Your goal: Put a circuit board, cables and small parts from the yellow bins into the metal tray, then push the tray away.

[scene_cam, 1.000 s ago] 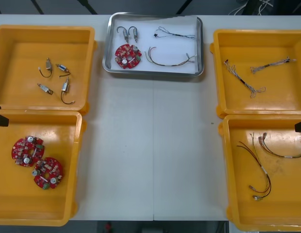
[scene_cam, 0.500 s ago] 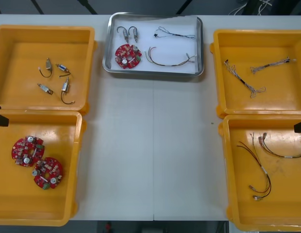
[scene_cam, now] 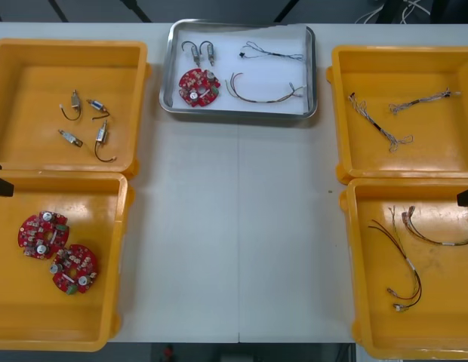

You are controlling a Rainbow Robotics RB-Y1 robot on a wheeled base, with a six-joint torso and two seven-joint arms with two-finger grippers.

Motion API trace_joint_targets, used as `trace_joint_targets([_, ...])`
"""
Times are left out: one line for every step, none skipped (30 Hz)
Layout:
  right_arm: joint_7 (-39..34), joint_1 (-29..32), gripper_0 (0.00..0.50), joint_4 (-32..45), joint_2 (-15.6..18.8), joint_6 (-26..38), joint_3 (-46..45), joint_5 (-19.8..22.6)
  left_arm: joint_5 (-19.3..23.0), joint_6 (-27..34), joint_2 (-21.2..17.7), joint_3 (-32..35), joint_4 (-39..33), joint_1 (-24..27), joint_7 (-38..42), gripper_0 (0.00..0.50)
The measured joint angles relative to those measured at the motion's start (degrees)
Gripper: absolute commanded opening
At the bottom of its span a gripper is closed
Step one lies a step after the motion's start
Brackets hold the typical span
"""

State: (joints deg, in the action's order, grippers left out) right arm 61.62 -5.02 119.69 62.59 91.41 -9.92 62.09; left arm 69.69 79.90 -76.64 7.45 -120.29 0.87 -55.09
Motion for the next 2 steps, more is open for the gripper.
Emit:
trace_joint_targets([0.0,0.0,0.5,0.0,0.0,0.0,0.0,0.0,0.0,0.0,0.0,0.0,0.0,0.0,0.0,0.5])
trace_joint_targets([0.0,0.0,0.5,0.0,0.0,0.0,0.0,0.0,0.0,0.0,0.0,0.0,0.0,0.0,0.0,0.5])
